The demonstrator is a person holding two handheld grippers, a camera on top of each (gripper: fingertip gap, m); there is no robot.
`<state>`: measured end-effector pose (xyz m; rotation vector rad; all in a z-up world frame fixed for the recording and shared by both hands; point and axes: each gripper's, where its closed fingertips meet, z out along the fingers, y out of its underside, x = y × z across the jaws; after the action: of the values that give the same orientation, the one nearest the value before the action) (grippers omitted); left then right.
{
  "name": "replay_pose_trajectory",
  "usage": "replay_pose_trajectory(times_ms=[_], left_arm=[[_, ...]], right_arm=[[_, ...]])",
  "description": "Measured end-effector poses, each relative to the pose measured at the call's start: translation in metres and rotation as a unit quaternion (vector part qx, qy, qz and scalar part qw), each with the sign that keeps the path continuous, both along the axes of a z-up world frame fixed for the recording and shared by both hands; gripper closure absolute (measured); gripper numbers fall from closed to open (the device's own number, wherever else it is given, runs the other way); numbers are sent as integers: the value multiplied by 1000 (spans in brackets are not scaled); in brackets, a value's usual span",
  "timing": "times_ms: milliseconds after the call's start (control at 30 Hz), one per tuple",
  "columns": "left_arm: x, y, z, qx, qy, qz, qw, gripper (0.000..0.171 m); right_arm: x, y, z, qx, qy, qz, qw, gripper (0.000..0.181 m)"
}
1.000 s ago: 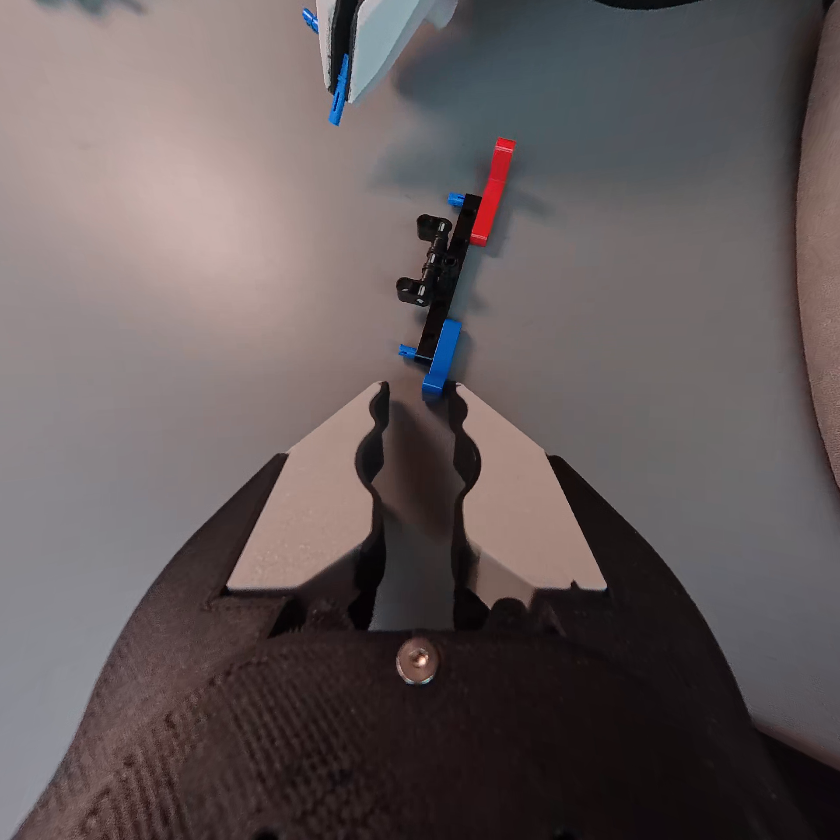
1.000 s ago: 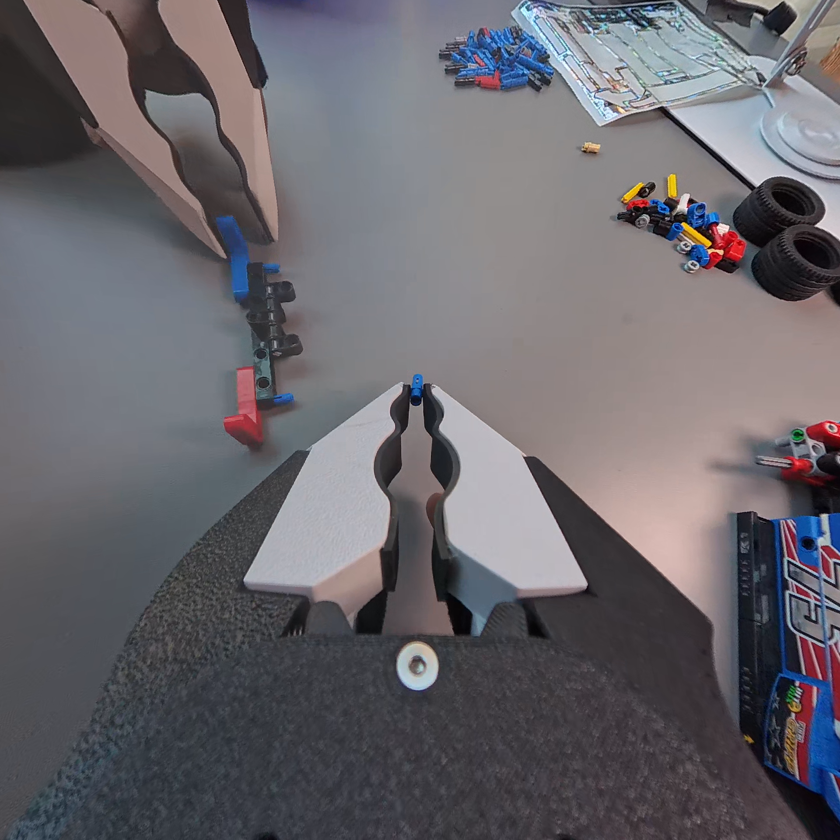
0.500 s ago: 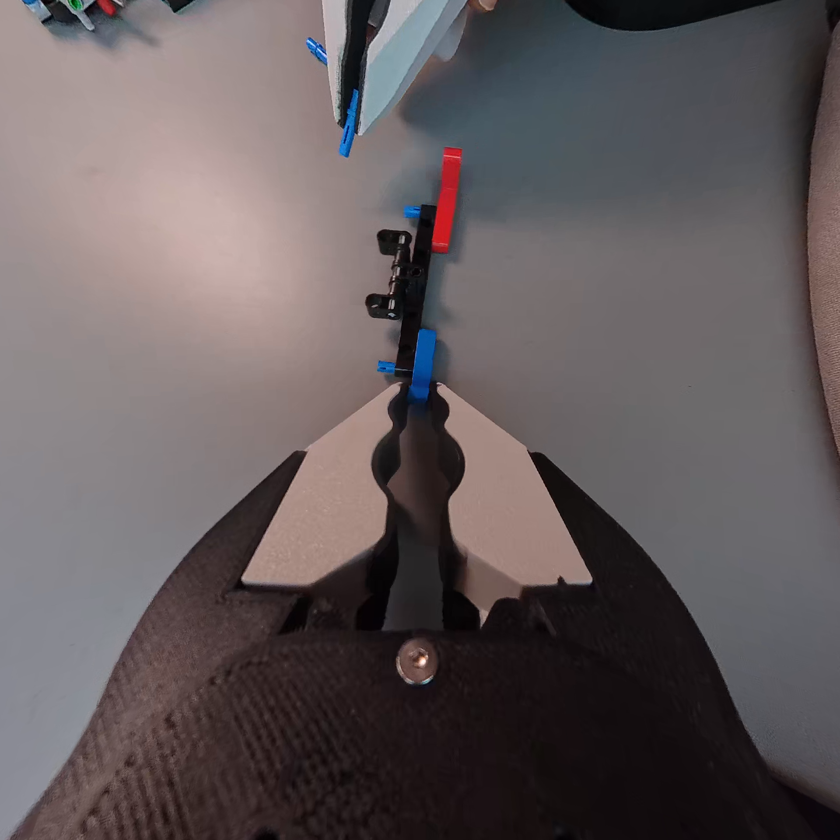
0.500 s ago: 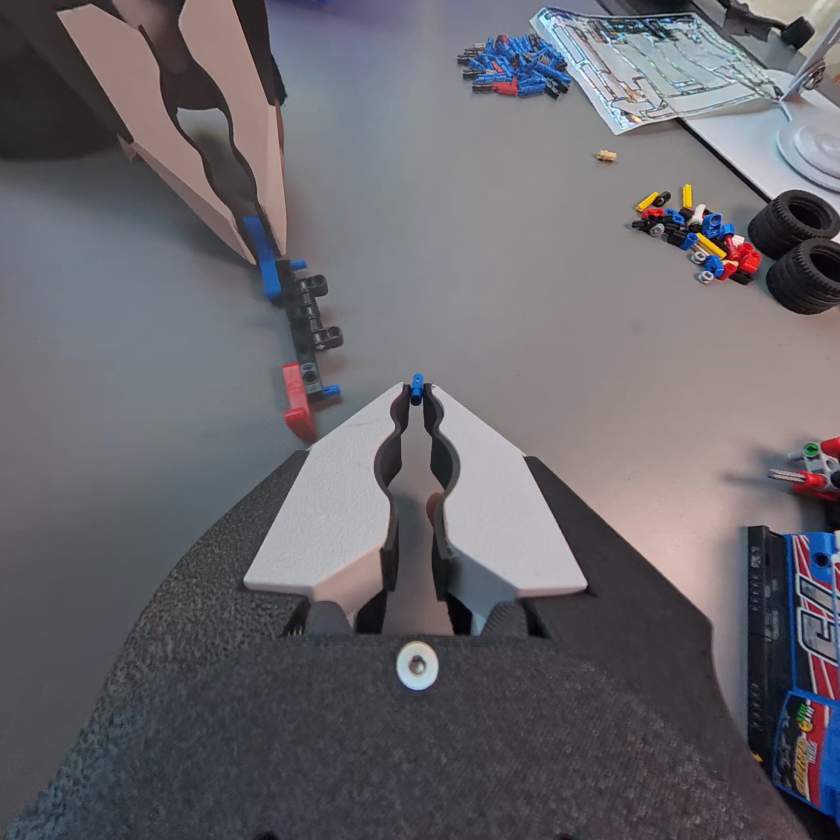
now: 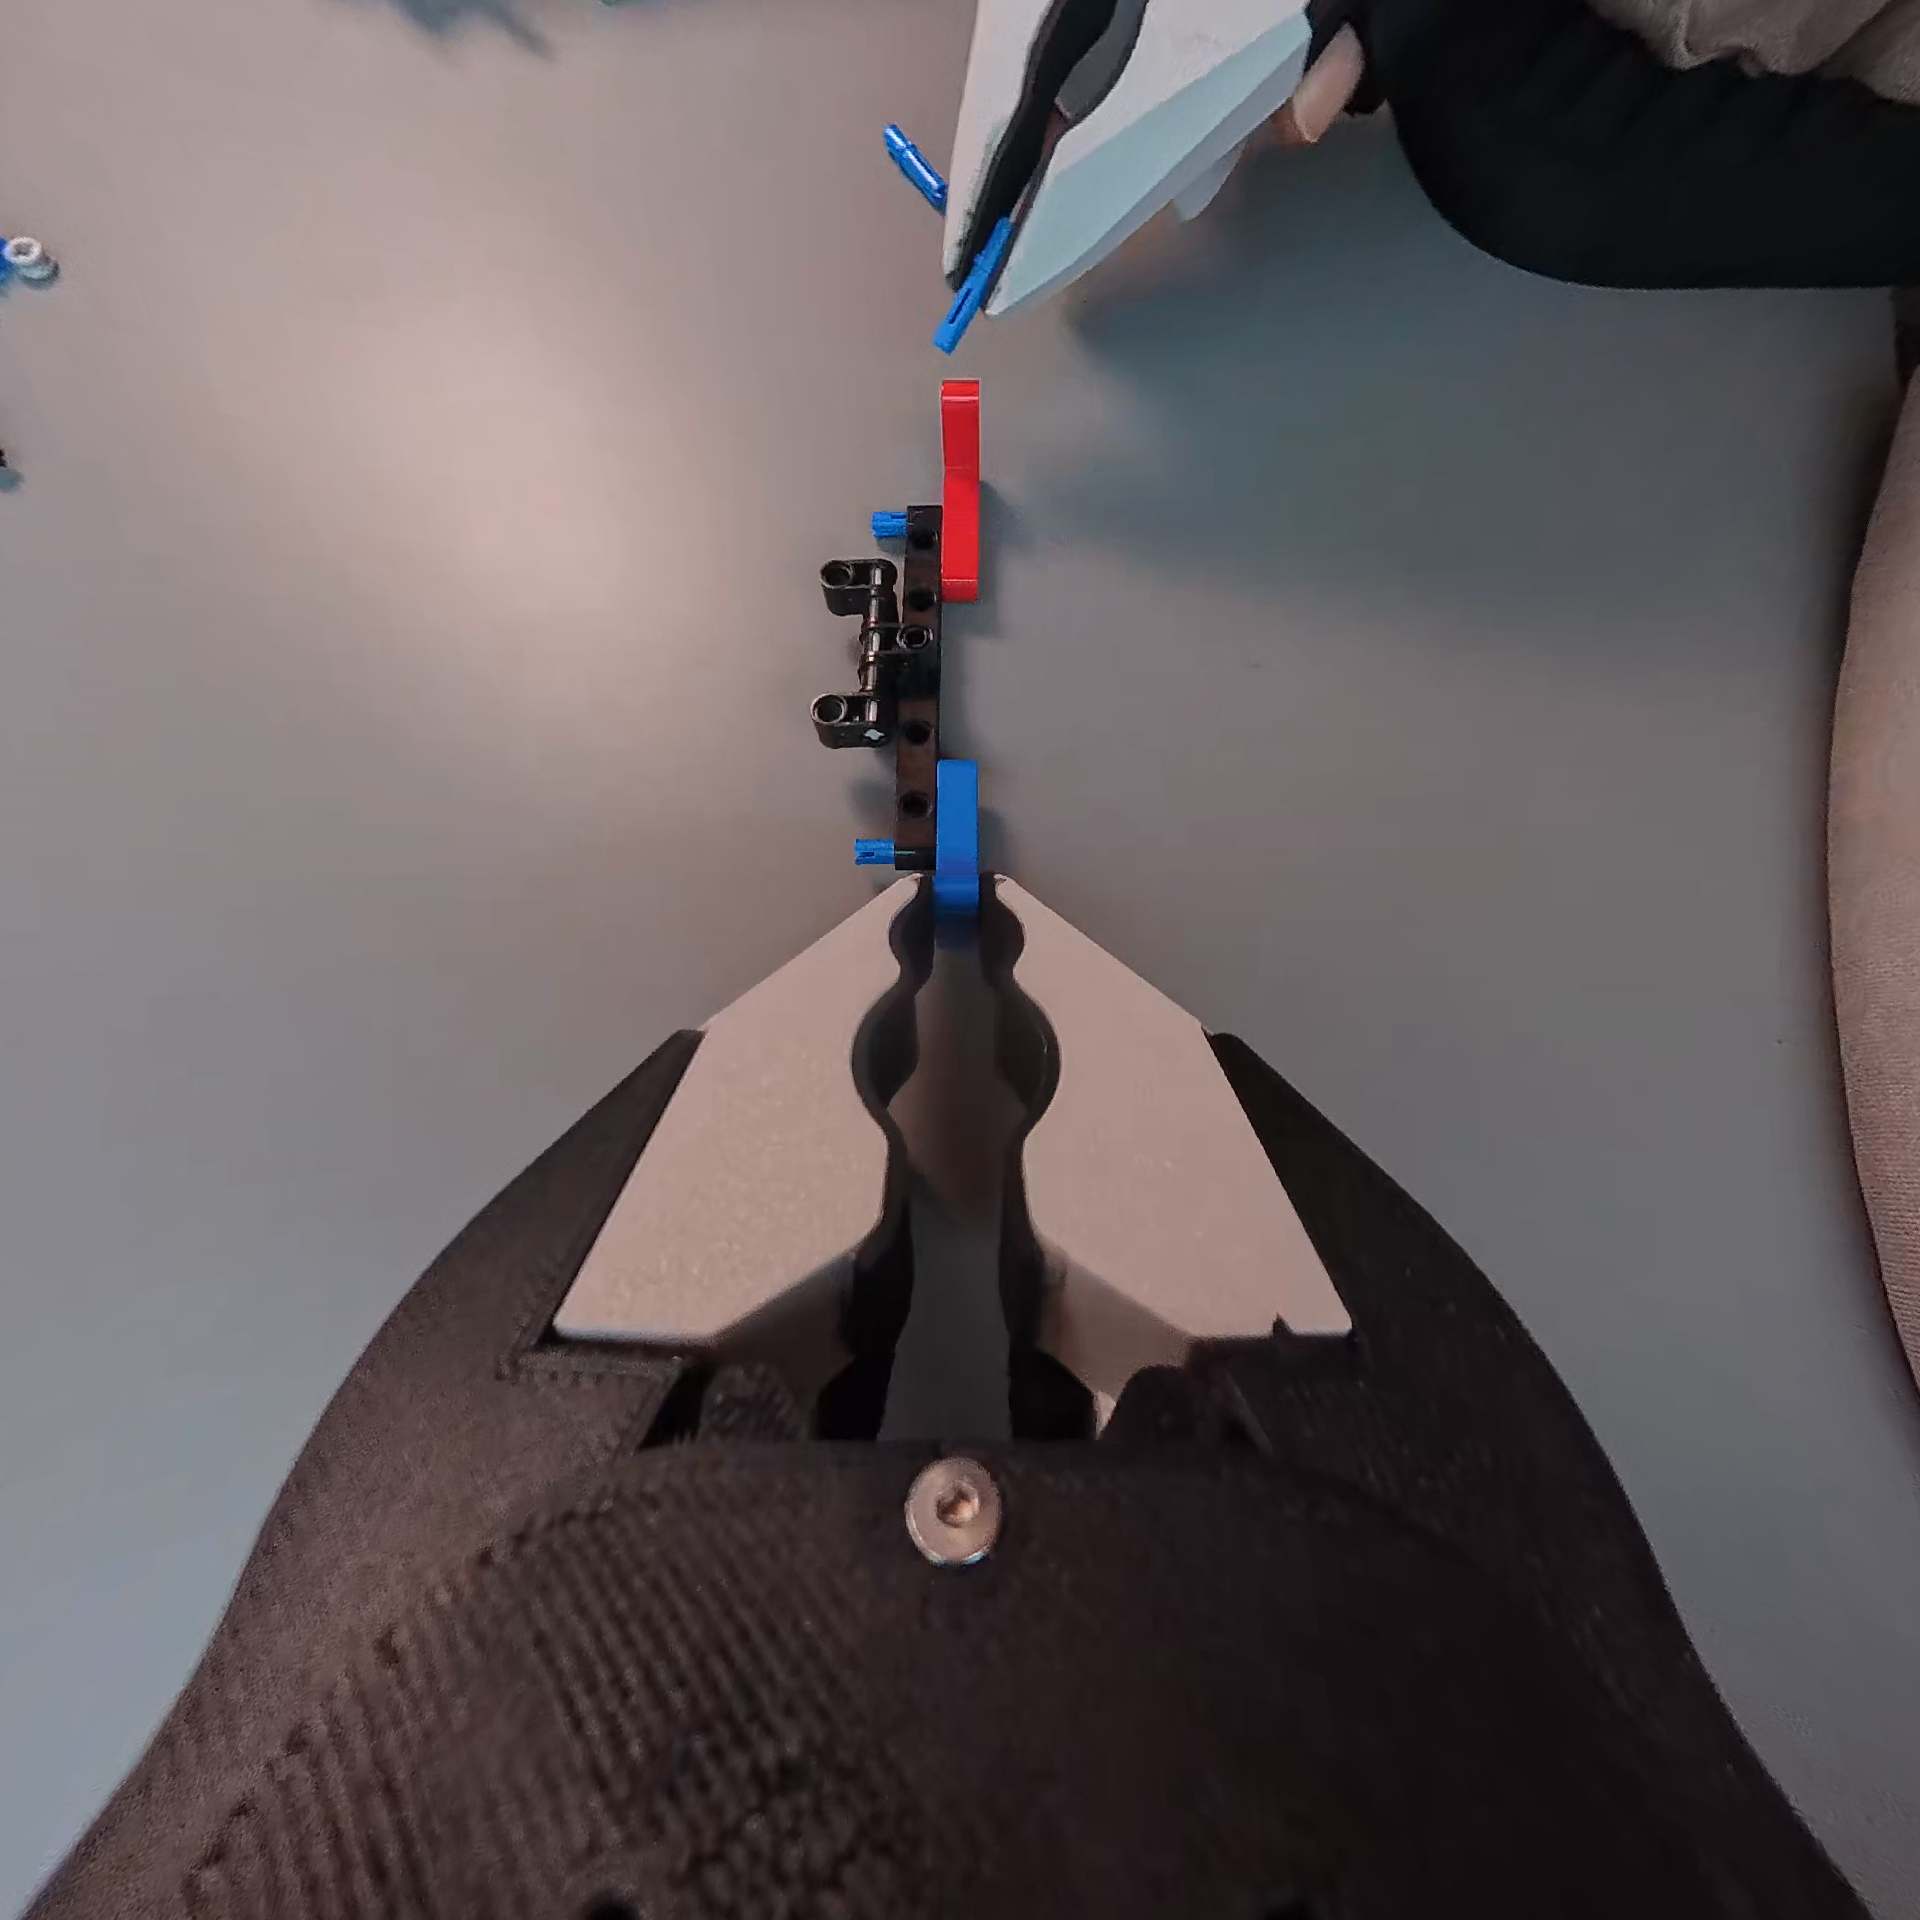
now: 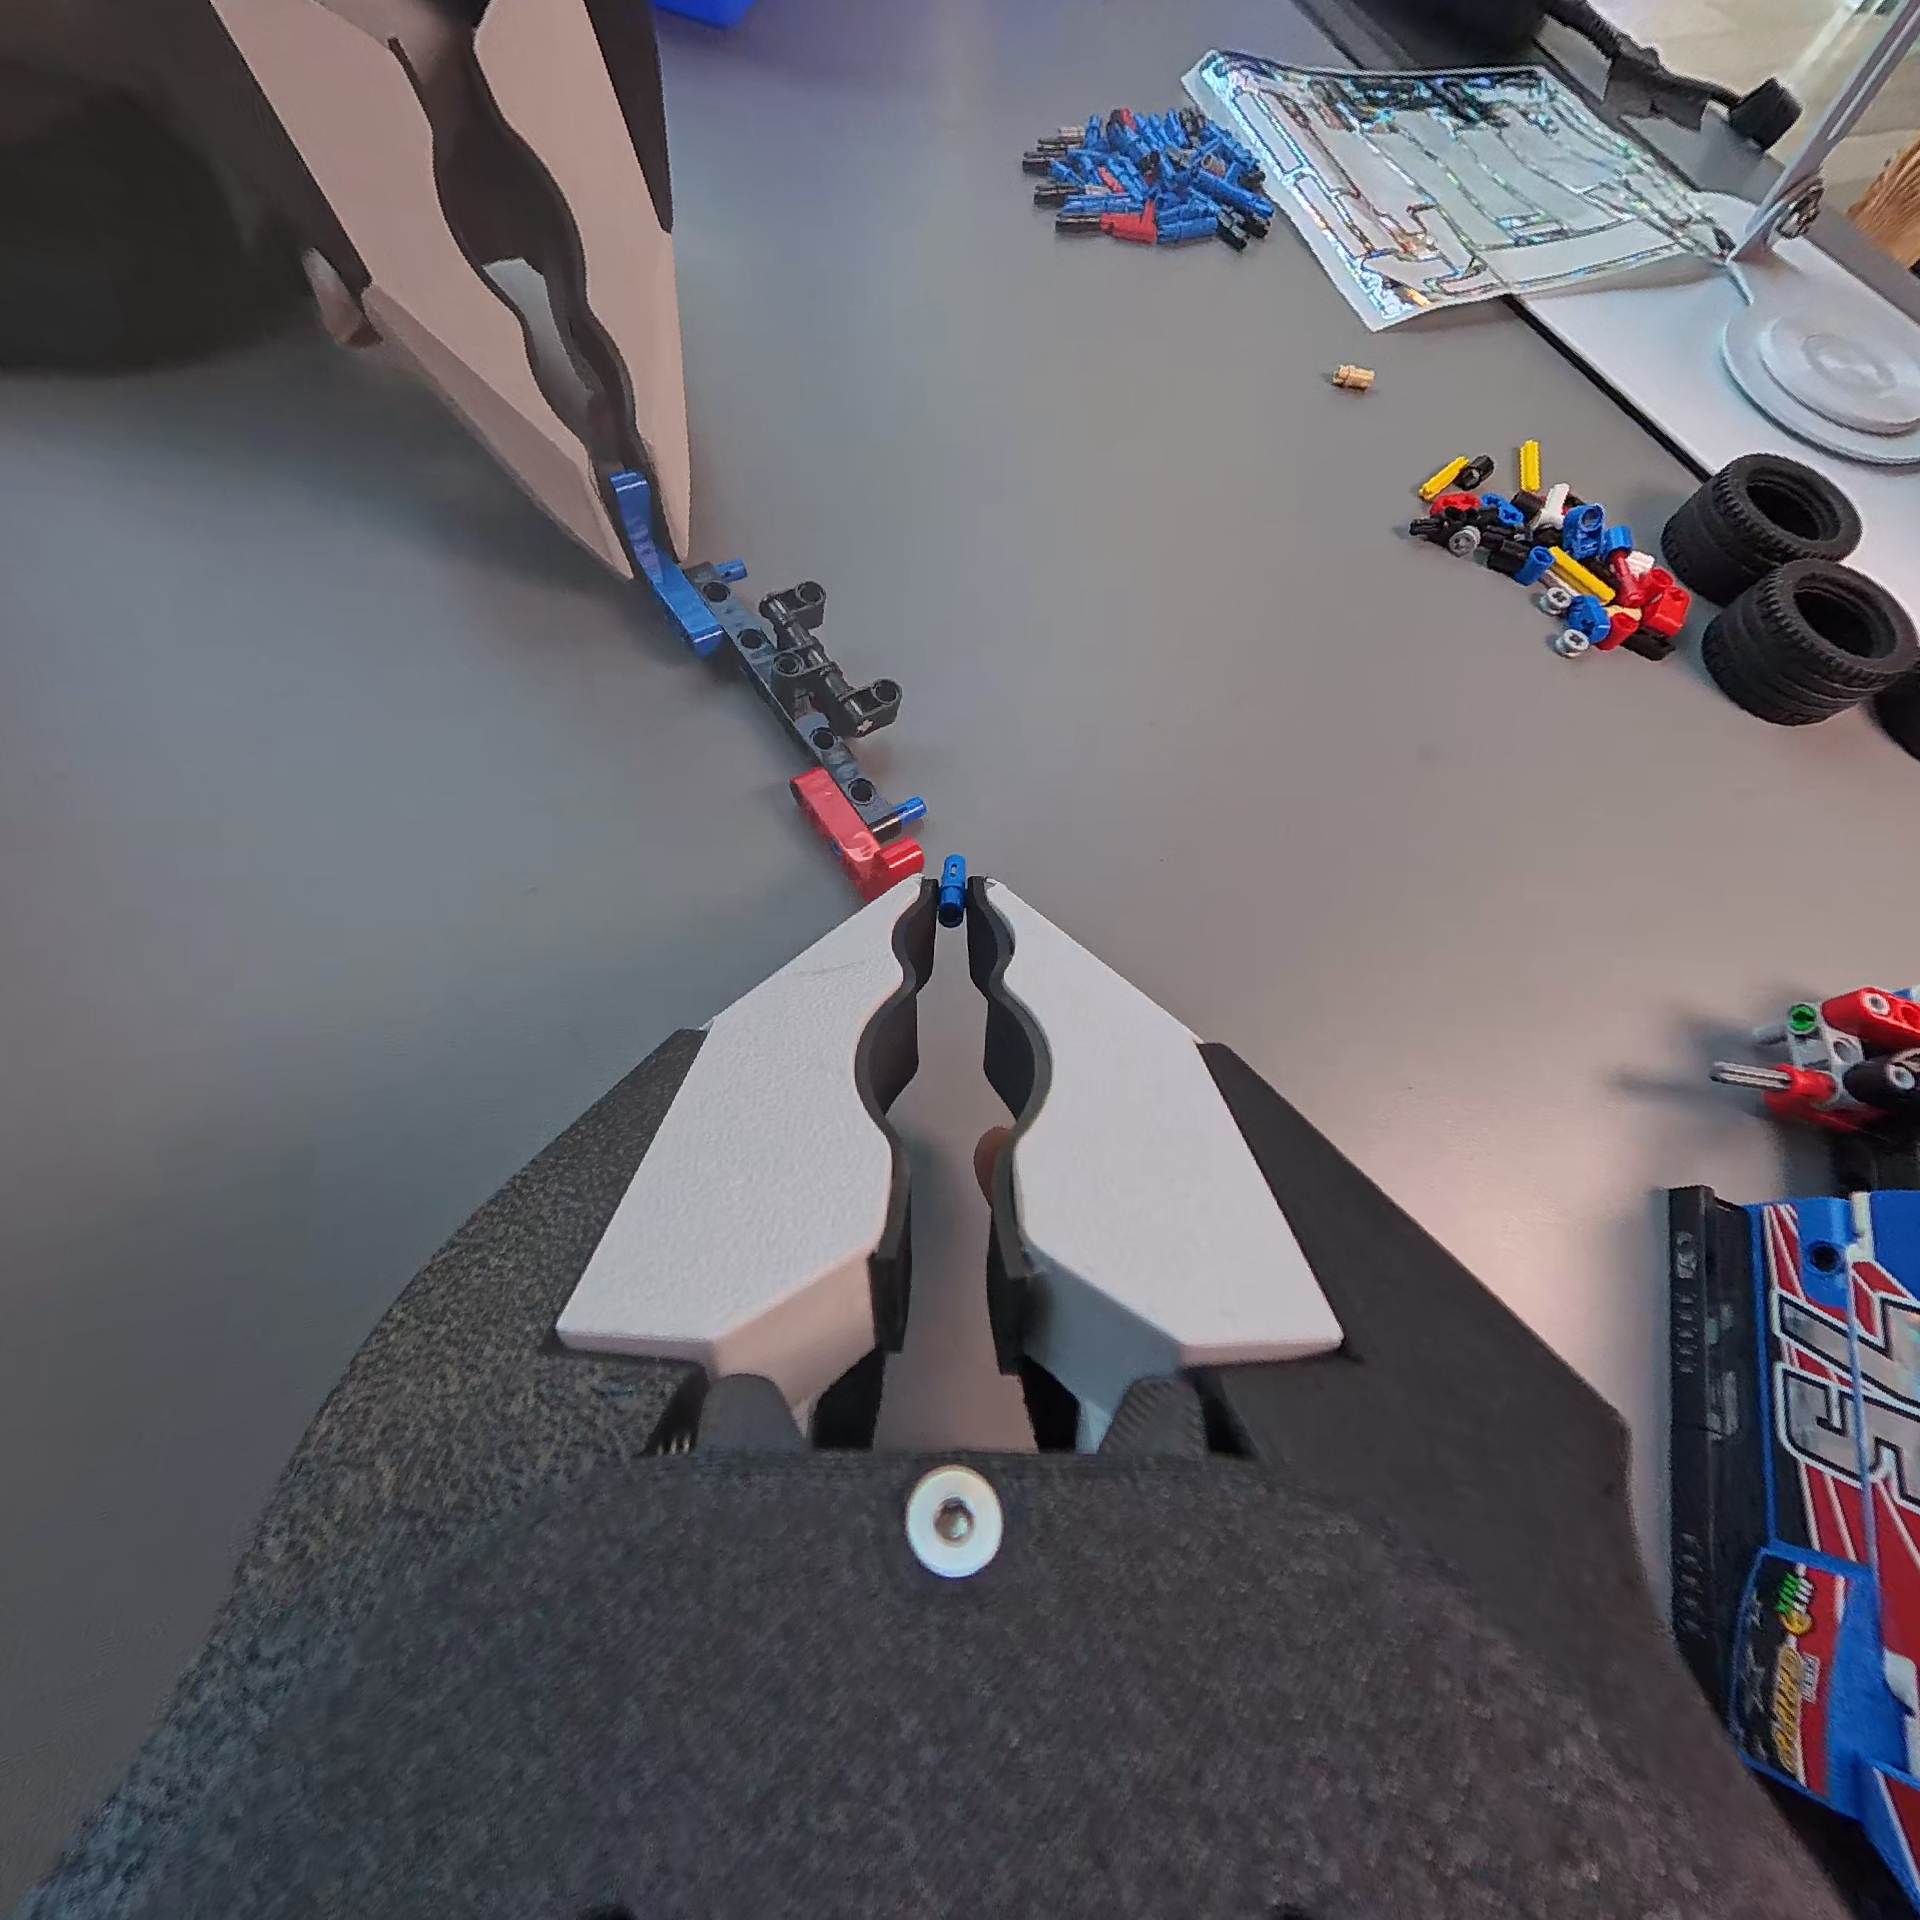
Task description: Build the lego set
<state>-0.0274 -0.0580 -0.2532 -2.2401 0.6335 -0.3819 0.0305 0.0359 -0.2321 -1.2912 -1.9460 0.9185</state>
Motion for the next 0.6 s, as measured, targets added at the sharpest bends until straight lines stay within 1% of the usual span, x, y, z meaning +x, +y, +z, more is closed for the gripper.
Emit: replay_pose_trajectory(times_ms=[100,167,200,367,500,533,600], left_arm=[[-11,7,2,-6,-13,52,999,165],[-10,8,3,-9,-19,63,998,165],[-6,7,3,-12,-21,57,998,165],[41,-7,5,-21,-45,-37,998,155],[87,-22,19,16,-71,-136,988,148],[92,-23,23,27,-76,-147,986,147],[91,-22,29,39,-80,-148,985,147]], right_arm=[[0,1,1,-3,1,-3,1000,178],[1,1,0,-2,-1,-2,1000,178],[1,1,-1,-1,-3,-1,1000,178],[0,0,-4,4,-11,-1,1000,178],[1,7,-1,1,-6,-12,1000,178],[1,8,0,0,-5,-16,1000,178],[1,10,1,-1,-2,-19,1000,178]])
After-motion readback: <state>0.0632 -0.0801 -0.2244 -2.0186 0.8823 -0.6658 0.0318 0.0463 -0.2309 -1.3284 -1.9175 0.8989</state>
